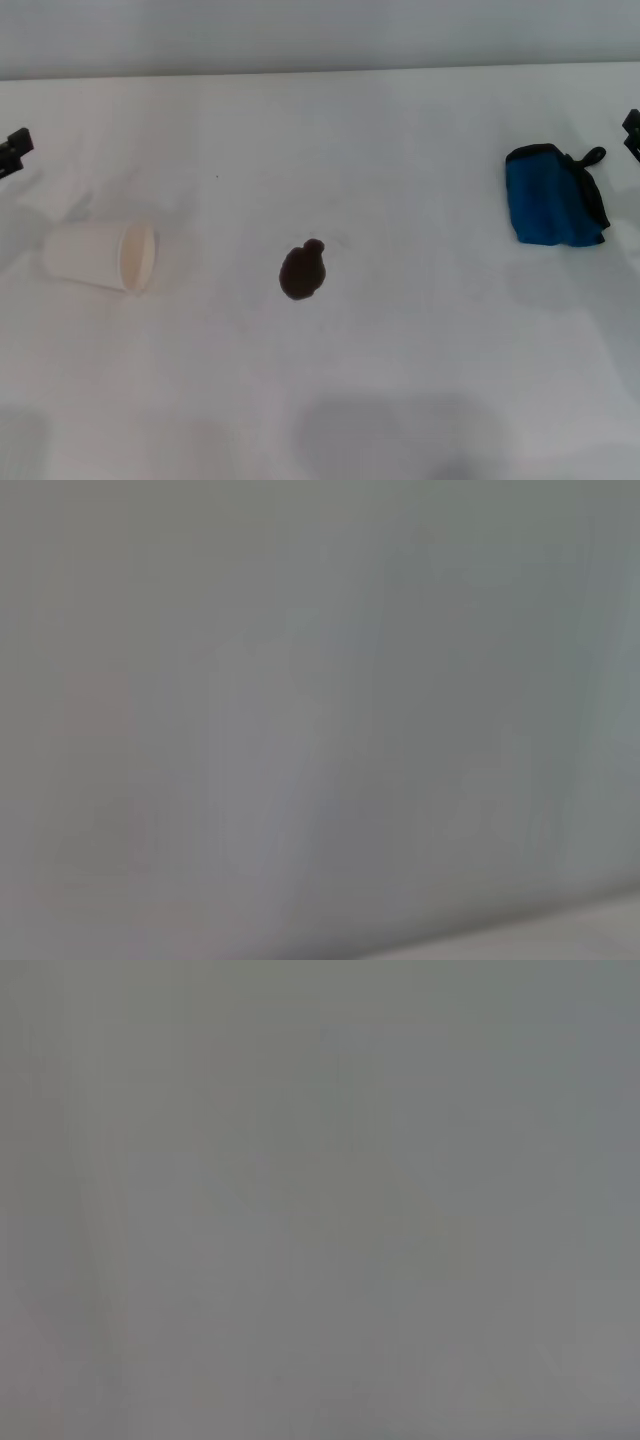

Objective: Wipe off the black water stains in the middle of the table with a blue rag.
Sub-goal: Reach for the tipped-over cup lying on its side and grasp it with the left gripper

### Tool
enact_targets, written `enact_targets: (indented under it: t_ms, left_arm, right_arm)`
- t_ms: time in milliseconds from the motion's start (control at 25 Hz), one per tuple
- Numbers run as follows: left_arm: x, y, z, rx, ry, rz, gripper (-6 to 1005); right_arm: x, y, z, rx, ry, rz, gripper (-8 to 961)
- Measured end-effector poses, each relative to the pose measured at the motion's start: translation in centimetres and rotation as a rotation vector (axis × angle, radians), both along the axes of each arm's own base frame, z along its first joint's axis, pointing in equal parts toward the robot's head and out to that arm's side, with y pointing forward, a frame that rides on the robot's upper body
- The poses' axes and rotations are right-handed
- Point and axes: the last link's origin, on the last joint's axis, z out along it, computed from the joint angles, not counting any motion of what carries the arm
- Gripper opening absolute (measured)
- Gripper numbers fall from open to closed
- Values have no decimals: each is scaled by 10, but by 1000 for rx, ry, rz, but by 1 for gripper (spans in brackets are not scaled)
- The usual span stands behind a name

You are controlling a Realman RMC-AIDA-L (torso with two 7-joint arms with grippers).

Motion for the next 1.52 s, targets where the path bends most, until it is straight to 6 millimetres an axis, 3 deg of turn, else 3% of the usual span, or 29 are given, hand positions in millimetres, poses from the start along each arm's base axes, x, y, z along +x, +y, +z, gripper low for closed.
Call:
enact_targets:
  t_ms: [280, 440, 720, 840, 1000, 1520]
  left_arm:
    - [42, 20, 55, -133, 280, -93, 845]
    - [65, 26, 72, -221, 492, -144, 844]
    - [76, 28, 65, -423, 752, -188, 845]
    - [78, 28, 65, -444, 778, -196, 846]
    - [88, 27, 57, -610, 929, -264, 845]
    - [85, 37, 30, -673, 1055, -477, 845]
  right_arm:
    - [-3, 5, 0, -2, -1, 5, 659]
    - [-5, 6, -1, 3, 4, 10, 658]
    - [-5, 6, -2, 12, 17, 8, 658]
    - [-3, 5, -1, 30, 33, -8, 657]
    - [-1, 2, 0, 49, 46, -26, 657]
    - [1, -6, -9, 50, 80, -51, 656]
